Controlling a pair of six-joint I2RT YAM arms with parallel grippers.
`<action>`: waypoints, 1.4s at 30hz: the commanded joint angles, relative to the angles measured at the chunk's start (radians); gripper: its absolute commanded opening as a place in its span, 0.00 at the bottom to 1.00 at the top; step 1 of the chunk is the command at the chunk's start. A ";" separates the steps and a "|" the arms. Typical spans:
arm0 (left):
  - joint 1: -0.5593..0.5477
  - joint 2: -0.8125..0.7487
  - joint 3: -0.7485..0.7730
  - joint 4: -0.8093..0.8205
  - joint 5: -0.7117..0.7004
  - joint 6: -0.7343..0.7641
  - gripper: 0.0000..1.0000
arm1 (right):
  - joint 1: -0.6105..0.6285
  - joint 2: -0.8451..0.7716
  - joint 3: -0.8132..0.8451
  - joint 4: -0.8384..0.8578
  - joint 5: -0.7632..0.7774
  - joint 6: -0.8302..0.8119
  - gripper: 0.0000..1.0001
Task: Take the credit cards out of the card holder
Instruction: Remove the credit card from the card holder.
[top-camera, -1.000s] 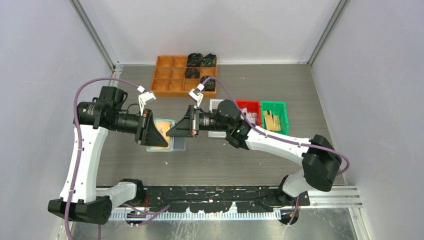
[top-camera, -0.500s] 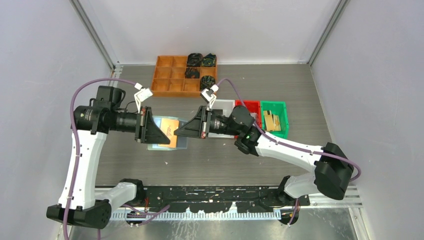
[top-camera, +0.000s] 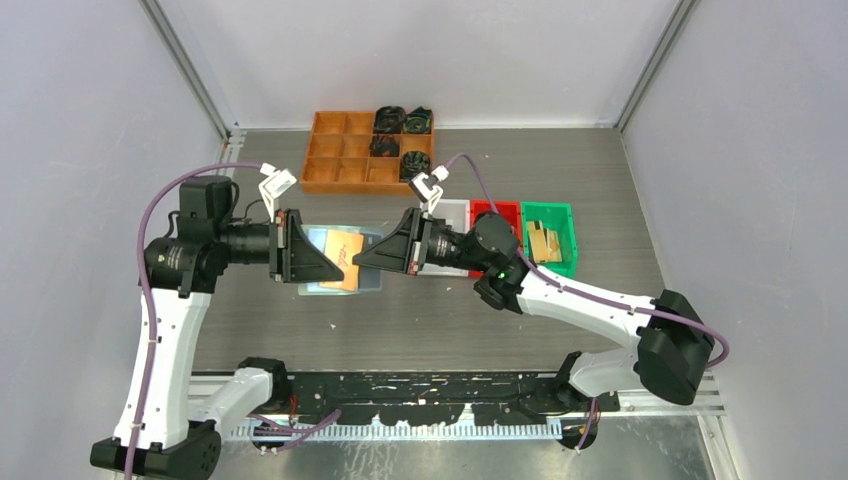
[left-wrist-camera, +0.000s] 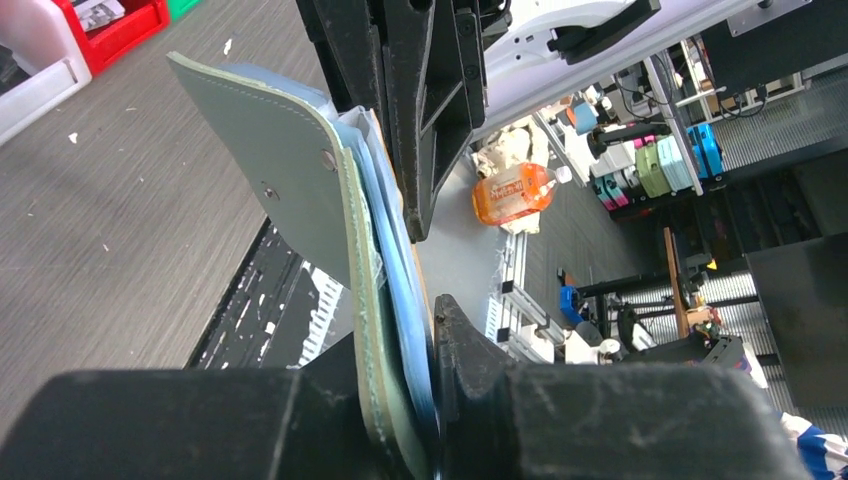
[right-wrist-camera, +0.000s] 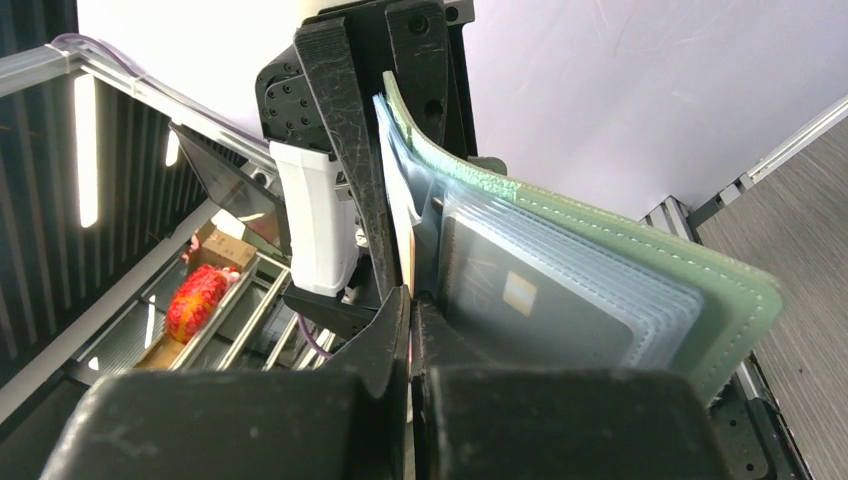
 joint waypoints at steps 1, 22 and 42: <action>-0.001 -0.029 0.026 0.146 0.093 -0.069 0.15 | -0.009 -0.018 -0.040 -0.048 -0.002 -0.028 0.02; -0.001 -0.042 0.042 0.055 0.027 -0.014 0.13 | -0.012 0.037 -0.039 0.087 0.023 0.070 0.21; -0.002 -0.040 0.063 0.067 0.006 -0.018 0.40 | -0.032 -0.018 -0.132 0.177 0.012 0.112 0.01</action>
